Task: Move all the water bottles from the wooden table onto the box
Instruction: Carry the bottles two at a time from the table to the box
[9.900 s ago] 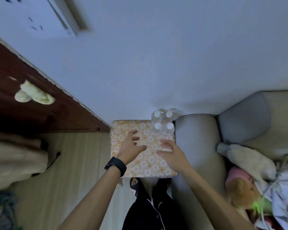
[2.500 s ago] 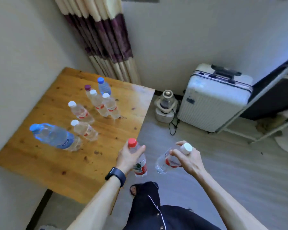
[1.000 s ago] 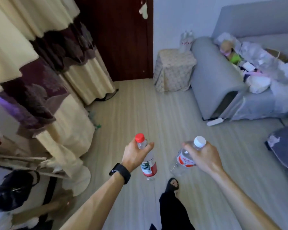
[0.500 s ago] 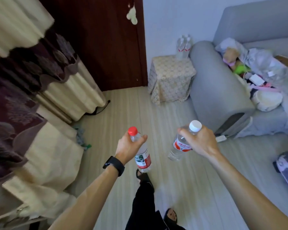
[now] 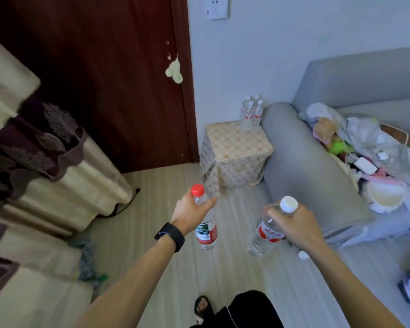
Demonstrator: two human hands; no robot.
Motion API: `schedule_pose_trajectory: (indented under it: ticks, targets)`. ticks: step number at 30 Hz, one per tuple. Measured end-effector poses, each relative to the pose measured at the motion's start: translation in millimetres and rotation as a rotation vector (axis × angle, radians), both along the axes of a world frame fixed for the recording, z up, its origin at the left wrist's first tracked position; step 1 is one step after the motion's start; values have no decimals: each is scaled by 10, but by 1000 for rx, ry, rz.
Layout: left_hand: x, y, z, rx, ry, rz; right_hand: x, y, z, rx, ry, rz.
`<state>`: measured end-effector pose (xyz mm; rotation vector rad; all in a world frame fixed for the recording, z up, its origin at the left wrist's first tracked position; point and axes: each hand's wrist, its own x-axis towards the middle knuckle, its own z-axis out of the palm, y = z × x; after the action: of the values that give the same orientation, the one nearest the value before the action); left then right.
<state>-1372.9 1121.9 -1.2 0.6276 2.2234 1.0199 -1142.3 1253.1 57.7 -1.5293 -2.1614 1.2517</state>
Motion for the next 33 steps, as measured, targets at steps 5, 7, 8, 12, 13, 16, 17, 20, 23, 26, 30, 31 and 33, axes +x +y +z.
schedule_pose_trajectory:
  ticks: [5,7,8,12,13,16,17,20,23,26,30,31,33]
  targets:
    - [-471,781,-135,-36,7,-51,-391,770,-199,-35,4,-12]
    - [-598,1122,-153,-41,31,-99,-539,1084,-315,-53,11,-30]
    - [-669,1305,-159,-42,36,-119,-610,1260,-377,-63,21,-44]
    - [-961,2066,-207,-68,-3,-73,-930,2008,-525,-95,12,-26]
    - [-1041,2263,-231,-78,-11,-66,-1013,2192,-532,-97,11,-21]
    - [-1223,2791,-277,-89,-30,-32,-1234,2696,-545,-88,-3,0]
    - [-1282,2943,-302,-84,-37,-15,-1306,2863,-556,-91,-12,9]
    - [-1418,3320,-404,-88,-65,24,-1483,3321,-592,-101,-56,50]
    - [-1574,3705,-550,-105,-99,36,-1691,3724,-645,-112,-75,62]
    - [-1756,4110,-743,-123,-138,34,-1946,4135,-769,-119,-113,99]
    - [-2039,4690,-904,-114,-179,48,-2343,4722,-890,-148,-167,112]
    - [-2121,4827,-946,-120,-196,58,-2432,4860,-924,-162,-180,102]
    - [-2260,5063,-1028,-130,-215,82,-2595,5110,-988,-178,-198,103]
